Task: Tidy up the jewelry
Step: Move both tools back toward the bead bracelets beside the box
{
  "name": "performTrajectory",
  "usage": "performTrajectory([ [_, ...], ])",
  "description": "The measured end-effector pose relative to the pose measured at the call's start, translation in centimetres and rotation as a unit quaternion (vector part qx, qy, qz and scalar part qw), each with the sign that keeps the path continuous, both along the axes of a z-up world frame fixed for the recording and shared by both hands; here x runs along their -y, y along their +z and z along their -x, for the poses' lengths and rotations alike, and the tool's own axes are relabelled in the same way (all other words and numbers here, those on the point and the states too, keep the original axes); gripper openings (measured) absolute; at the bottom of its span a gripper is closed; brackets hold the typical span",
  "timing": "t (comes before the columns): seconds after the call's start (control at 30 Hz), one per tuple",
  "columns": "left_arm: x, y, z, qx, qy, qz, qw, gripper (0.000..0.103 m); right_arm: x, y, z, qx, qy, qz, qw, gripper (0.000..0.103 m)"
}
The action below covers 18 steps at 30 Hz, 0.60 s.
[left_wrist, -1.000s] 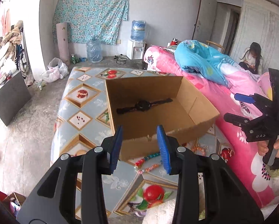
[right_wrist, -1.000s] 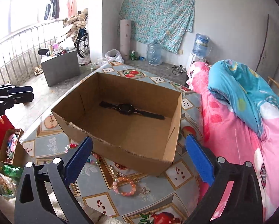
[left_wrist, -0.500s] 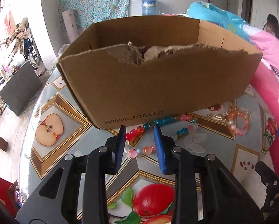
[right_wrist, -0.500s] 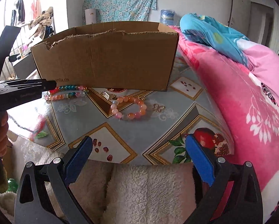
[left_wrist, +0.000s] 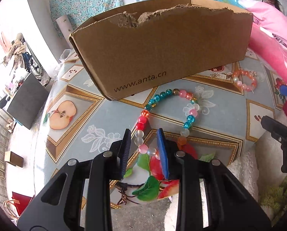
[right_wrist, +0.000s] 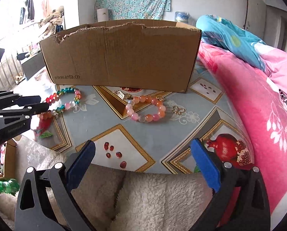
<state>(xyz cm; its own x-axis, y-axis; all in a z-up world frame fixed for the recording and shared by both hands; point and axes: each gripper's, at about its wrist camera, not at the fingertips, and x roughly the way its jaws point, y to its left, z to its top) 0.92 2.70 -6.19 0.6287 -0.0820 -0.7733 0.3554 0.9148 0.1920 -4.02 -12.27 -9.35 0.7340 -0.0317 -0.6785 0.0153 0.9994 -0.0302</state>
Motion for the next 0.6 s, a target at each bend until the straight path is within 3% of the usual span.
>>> performTrajectory([
  [0.17,-1.3,0.8,-0.3,0.007,0.012,0.032,0.9994,0.027,-1.3,-0.2,-1.7,-0.006,0.035,-0.006,0.999,0.097],
  [0.4,-1.3,-0.1,-2.1,-0.031,0.021,0.055,0.9977,0.027,-1.7,-1.1,-2.3,-0.021,0.043,-0.014,0.999,0.097],
  [0.6,-1.6,-0.2,-2.2,-0.040,0.026,0.074,0.9961,0.028,-1.5,-1.2,-2.4,-0.021,0.042,-0.021,0.999,0.097],
])
